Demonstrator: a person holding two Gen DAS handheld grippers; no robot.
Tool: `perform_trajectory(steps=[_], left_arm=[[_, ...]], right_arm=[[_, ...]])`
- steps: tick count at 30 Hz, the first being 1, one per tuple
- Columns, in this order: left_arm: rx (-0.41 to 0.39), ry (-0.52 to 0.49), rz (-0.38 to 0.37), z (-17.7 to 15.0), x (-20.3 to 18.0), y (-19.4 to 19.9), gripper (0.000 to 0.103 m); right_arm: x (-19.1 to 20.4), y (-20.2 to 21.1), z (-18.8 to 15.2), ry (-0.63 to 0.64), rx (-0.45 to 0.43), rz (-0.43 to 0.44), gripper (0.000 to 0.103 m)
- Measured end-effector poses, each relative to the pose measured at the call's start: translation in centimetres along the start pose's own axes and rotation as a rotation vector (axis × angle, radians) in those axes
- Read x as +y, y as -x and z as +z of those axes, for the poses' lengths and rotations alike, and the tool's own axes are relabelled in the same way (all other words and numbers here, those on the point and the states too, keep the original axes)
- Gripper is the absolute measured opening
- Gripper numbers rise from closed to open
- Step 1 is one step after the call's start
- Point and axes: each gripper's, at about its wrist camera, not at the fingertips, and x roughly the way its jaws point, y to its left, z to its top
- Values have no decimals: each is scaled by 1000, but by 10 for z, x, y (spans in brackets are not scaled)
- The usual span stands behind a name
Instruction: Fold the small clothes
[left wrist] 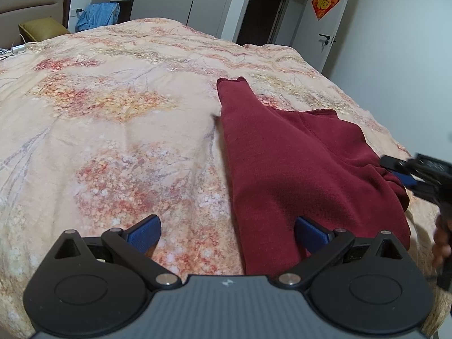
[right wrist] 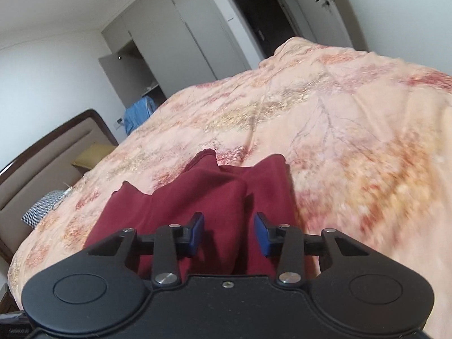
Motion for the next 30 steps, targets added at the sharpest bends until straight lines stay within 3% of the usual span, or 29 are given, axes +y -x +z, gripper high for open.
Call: perform_trajectory(steps=[6,10,14,16,19,20,22,24,26,30], left_arm=[[-8,-6,-13,2,-4,-8,103],[0,-9,-32,10,-12,-14,103],[-5,-4,-110,25,-26,-21,103],[16,-10,-137,26,-35,-28,103],[66,-14,-133,20,-43,-42,103],[62,-23,-128,17,-44,-42,103],[58,-33,-132,15,-44,-40,103],[61,-20,-144,15,-39,-39,103],[62,-3,-153,15,-34,-38,103],[66,10,-159,17,-31,-35,103]], right_arm=[[4,-23,9,60,24,16,8],[13,-16,26,177,-64,-2,5],[8,-7,52,183,-141,-22,5],[-1,-13,56,182,-136,-54,5],[-20,-31,48,151,-46,-46,11],[-21,-30,43,155,-35,-46,19],[-23,-19,33,173,-48,-41,23],[-22,-2,27,198,-72,-22,37],[-19,16,21,246,-92,-11,42],[-6,42,8,371,-53,33,42]])
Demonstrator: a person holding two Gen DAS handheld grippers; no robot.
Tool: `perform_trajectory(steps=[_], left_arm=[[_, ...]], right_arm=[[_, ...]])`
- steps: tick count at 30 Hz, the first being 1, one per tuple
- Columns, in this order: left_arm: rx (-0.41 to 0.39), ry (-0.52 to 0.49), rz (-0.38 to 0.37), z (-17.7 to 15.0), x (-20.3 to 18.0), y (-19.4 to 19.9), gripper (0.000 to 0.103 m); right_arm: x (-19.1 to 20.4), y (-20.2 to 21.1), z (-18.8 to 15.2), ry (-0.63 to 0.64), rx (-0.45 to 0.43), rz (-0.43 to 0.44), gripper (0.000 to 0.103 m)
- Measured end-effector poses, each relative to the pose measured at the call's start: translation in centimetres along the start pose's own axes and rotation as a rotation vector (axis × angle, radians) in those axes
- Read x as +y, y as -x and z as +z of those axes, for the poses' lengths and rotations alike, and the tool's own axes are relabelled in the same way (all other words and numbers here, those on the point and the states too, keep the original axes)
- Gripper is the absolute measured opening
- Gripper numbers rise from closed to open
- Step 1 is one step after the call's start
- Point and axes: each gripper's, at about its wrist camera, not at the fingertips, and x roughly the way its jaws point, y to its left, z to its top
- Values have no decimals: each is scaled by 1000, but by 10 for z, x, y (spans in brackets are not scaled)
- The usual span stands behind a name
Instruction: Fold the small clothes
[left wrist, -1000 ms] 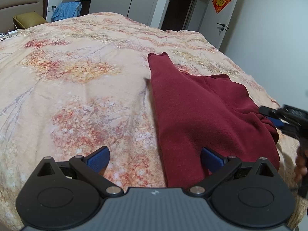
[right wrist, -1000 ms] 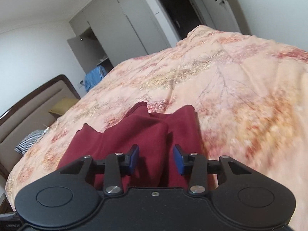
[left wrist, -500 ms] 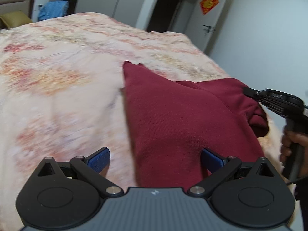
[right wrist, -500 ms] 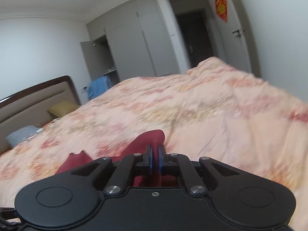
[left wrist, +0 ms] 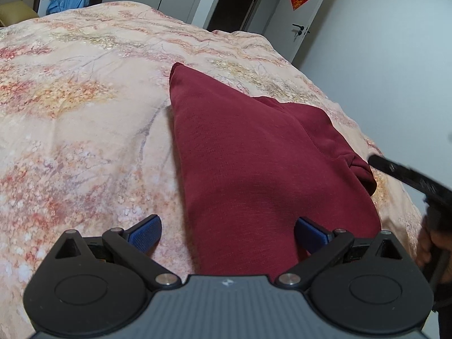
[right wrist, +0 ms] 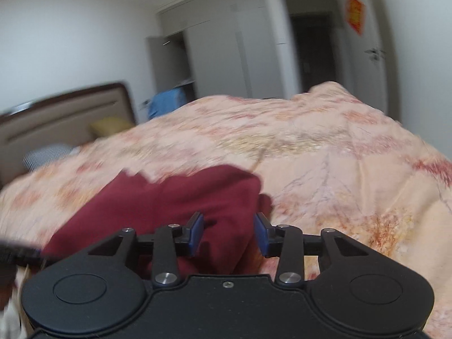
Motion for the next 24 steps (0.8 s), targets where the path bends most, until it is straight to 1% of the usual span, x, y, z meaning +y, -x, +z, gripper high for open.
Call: perform_trajectory(steps=[3,4,5,7,8,9,12,14,16,18,20,22,23,24], left_arm=[[4,-3,4,-1,-1,1,103],[5,-2,6,-1,-2,2,103],[7,-2,8,-1,-2,2,103],[10,-4,13,-2,-3,5,103],[11,-6,16,-2,-3,6,103],[12,-7,22,-3,-2,8,103],[14,4,36,-3,0,13,103],[13,11,41,-4,3,15,103],[18,18,42,-5,7,16,103],[21,20,40,-6,9,17,103],[24,17,44,-5,9,17,103],[24,18,48,-5,9,17,103],[23,21,48,-5,10,17,103],[22,22,50,-6,9,17,103]], right_arm=[[14,-1,-5,110,37,-18,41],[16,-5,-6,124,47,-34,41],[17,-8,-7,120,55,-41,39],[17,-9,-5,104,48,-22,30],[19,-9,-4,111,40,-26,13],[22,-8,-4,133,37,-40,9],[37,4,-10,232,2,-80,8],[44,10,-21,283,4,-110,8],[46,6,-35,324,32,-142,8],[42,1,-44,313,52,-153,11],[40,4,-41,272,41,-149,13],[42,11,-36,252,14,-147,19],[45,15,-33,243,-1,-148,30],[46,20,-31,227,-18,-146,42]])
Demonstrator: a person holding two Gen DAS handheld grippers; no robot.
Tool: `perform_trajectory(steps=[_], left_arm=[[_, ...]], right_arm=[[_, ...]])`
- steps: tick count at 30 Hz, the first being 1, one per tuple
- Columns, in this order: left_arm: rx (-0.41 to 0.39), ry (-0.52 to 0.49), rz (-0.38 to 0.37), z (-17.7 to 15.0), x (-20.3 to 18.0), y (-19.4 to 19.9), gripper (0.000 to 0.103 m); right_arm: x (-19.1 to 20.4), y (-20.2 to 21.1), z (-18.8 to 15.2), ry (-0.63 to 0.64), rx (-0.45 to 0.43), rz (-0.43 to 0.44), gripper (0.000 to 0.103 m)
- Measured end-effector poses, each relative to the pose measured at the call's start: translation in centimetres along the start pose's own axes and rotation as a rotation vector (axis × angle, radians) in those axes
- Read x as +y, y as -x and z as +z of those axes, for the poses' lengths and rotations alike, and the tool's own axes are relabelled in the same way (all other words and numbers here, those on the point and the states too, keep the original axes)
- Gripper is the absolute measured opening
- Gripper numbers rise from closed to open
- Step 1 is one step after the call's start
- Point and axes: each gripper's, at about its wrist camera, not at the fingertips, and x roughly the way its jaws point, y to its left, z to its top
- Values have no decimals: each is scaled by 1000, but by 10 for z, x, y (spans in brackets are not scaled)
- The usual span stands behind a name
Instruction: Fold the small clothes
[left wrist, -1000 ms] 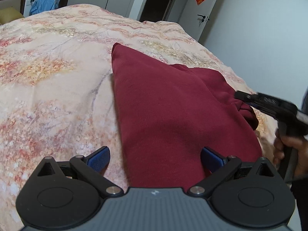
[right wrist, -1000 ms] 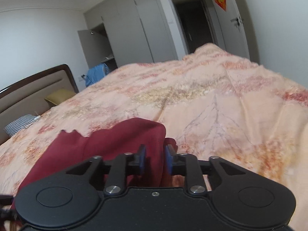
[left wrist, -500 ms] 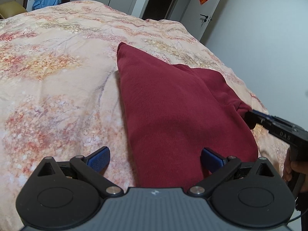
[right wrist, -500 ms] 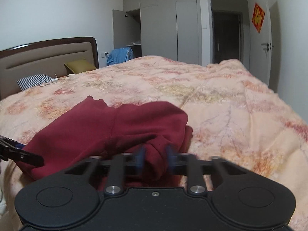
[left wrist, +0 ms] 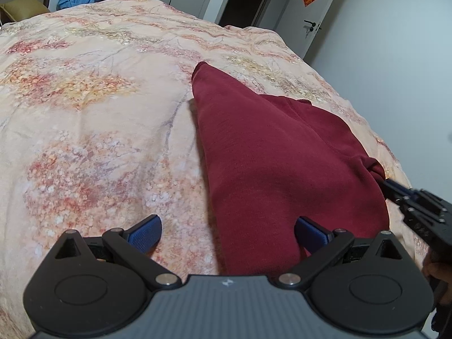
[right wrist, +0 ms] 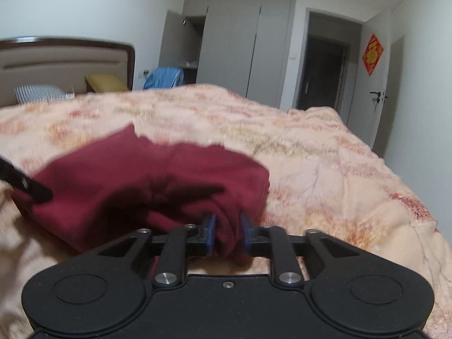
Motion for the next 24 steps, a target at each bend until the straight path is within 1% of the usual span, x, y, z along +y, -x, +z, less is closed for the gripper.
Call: perform_trajectory(steps=[2,4,5,6,7,9,10,12,15,18,21,24], left_arm=[[-1,-7,6,-1,-1,-1,103],[-1,-15,11,-2,-3,-1,103],[-2,-17,12,-2,-3,-1,103],[-3,-16,11,-3,-3,0,103],[-2,-14,10,-3,-3,0,103],[-1,-14,9,-3,-2,0,103],[-1,-13,9,-3,-2,0,103],[-2,-13,10,-3,-2,1,103],[-2,-13,9,-4,-2,1,103],[-2,-14,7,-4,-1,1,103],[-3,-13,5,-4,-1,1,103],[-5,-17,3,-6,-1,1,103]], right_arm=[[0,8,5,-29,-30,15,52],[3,9,12,-51,-39,18,61],[5,6,16,-63,-37,14,71],[6,2,19,-78,-34,7,79],[7,-3,23,-96,-37,-4,81],[7,-14,31,-150,-37,-33,96],[6,-20,34,-182,-32,-55,98],[4,-30,39,-245,-19,-108,99],[-5,-42,37,-327,16,-157,102],[-10,-52,26,-350,63,-190,102],[-12,-54,8,-365,110,-199,102],[-15,-44,-9,-411,118,-191,102]])
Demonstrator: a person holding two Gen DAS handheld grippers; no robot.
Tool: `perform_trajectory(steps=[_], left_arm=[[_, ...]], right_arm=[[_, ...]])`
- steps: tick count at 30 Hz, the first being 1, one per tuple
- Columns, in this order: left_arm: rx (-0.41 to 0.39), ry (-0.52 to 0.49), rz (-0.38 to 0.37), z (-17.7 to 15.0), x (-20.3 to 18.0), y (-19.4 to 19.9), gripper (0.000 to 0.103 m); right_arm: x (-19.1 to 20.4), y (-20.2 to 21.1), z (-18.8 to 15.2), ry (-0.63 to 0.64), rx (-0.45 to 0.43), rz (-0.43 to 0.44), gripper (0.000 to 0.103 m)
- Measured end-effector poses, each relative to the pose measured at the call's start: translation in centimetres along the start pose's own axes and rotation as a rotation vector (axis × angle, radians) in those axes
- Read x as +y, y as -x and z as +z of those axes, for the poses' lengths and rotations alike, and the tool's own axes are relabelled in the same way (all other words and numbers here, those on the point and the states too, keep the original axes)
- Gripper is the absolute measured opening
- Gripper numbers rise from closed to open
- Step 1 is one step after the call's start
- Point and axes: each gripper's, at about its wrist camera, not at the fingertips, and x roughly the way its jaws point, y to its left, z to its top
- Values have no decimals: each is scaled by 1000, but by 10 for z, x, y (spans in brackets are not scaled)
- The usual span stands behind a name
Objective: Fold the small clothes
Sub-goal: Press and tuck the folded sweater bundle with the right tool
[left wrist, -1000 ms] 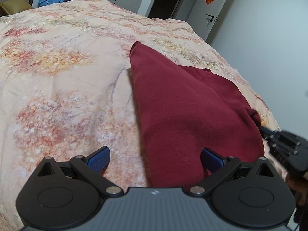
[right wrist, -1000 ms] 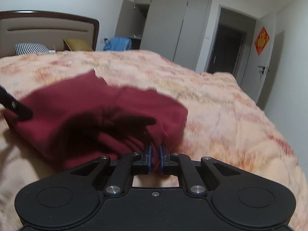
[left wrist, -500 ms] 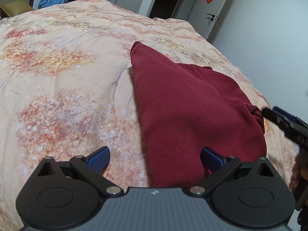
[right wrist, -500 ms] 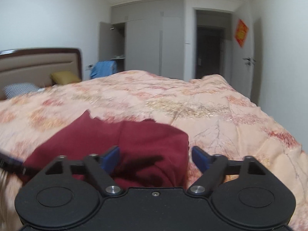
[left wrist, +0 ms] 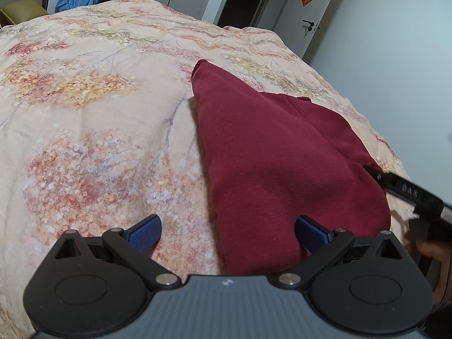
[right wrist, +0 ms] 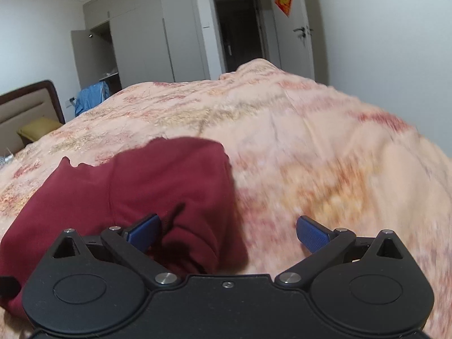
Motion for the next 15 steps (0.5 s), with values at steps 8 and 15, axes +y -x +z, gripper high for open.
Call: perform_trajectory(steps=[8,15], left_arm=[[-8,-9,-15,-5,3,-1,103],[-9,-21,-23,-6,5,1,103]], right_arm=[[-9,5,-26,-5,-1,-15,102],[-2,11,-43,86,1,-60,102]])
